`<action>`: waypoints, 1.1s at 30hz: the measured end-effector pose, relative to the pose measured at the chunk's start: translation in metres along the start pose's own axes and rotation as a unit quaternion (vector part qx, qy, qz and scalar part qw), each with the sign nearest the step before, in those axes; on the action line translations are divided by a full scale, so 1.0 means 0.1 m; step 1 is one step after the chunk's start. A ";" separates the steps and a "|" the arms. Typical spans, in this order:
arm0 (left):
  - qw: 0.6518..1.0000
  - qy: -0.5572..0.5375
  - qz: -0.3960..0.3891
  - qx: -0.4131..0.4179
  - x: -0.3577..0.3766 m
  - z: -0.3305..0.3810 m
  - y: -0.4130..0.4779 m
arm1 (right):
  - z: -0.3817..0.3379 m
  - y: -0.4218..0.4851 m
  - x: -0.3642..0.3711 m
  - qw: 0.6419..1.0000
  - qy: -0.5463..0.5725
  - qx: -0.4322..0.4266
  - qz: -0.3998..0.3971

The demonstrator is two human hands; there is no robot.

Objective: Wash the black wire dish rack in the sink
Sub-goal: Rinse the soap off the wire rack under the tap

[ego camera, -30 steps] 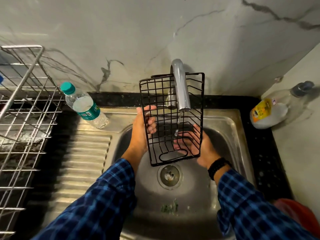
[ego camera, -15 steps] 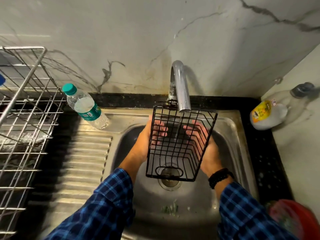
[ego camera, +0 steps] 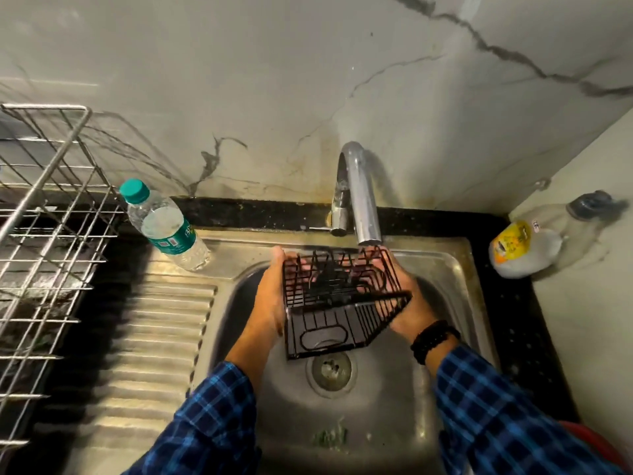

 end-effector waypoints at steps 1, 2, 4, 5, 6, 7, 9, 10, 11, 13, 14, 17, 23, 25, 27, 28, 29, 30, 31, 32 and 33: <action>1.000 -0.011 0.013 0.012 -0.06 0.00 0.02 | 0.02 0.01 0.04 1.000 0.009 0.001 -0.004; 1.000 -0.011 0.011 0.027 -0.10 0.01 0.04 | 0.03 0.00 0.08 1.000 0.009 -0.001 -0.005; 0.997 0.026 -0.029 0.062 -0.08 0.06 0.06 | 0.04 -0.06 0.11 1.000 0.001 -0.013 0.012; 0.994 0.066 -0.037 0.083 -0.11 0.09 0.08 | 0.06 -0.10 0.12 1.000 0.000 0.003 0.008; 0.988 0.106 -0.041 0.101 -0.10 0.14 0.08 | 0.08 -0.14 0.10 1.000 0.005 0.015 0.004; 0.981 0.149 -0.040 0.120 -0.09 0.19 0.07 | 0.06 -0.18 0.07 1.000 0.001 0.017 -0.005; 0.963 0.207 -0.068 0.156 0.06 0.27 0.01 | 0.00 -0.21 -0.05 0.999 -0.027 0.018 -0.017; 0.958 0.225 -0.078 0.160 0.16 0.30 -0.05 | -0.04 -0.22 -0.12 0.998 -0.065 0.022 -0.005; 0.950 0.250 -0.081 0.170 0.24 0.33 -0.07 | -0.10 -0.23 -0.20 0.992 -0.123 0.021 0.013; 0.930 0.309 -0.069 0.188 0.38 0.37 -0.11 | -0.26 -0.22 -0.30 0.948 -0.310 0.002 0.069; 0.920 0.336 -0.065 0.192 0.47 0.38 -0.13 | -0.32 -0.23 -0.29 0.907 -0.413 0.009 0.087; 0.886 0.421 -0.021 0.193 0.68 0.45 -0.15 | -0.50 -0.24 -0.12 0.844 -0.523 0.001 0.123; 0.901 0.407 0.076 0.132 0.65 0.51 -0.12 | -0.83 -0.69 0.47 0.829 -0.448 -0.292 0.166; 0.920 0.367 0.094 0.101 0.57 0.47 -0.10 | -0.79 -0.79 0.53 0.762 -0.499 -0.366 0.190; 0.942 0.309 0.112 0.067 0.49 0.40 -0.08 | -0.69 -0.74 0.40 0.784 -0.466 -0.340 0.230; 0.953 0.278 0.114 0.044 0.47 0.35 -0.09 | -0.66 -0.70 0.31 0.826 -0.406 -0.296 0.255; 0.959 0.261 0.113 0.022 0.47 0.29 -0.11 | -0.59 -0.65 0.22 0.867 -0.330 -0.251 0.277; 0.958 0.265 0.106 0.010 0.50 0.26 -0.15 | -0.53 -0.62 0.15 0.896 -0.255 -0.212 0.294; 0.957 0.276 0.093 0.007 0.52 0.22 -0.19 | -0.48 -0.61 0.10 0.909 -0.201 -0.182 0.316; 0.955 0.285 0.084 0.006 0.53 0.19 -0.24 | -0.45 -0.61 0.06 0.914 -0.167 -0.160 0.333; 0.953 0.290 0.082 -0.004 0.50 0.16 -0.28 | -0.41 -0.60 0.04 0.924 -0.131 -0.138 0.333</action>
Point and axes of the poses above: each hand's wrist, its own y-axis towards the middle knuckle, its own x-axis out of the palm, z = x × y, the point moved 9 cm from there along y, towards the middle knuckle, and after that the axes turned 5 degrees about -y, right-handed, at the moved point
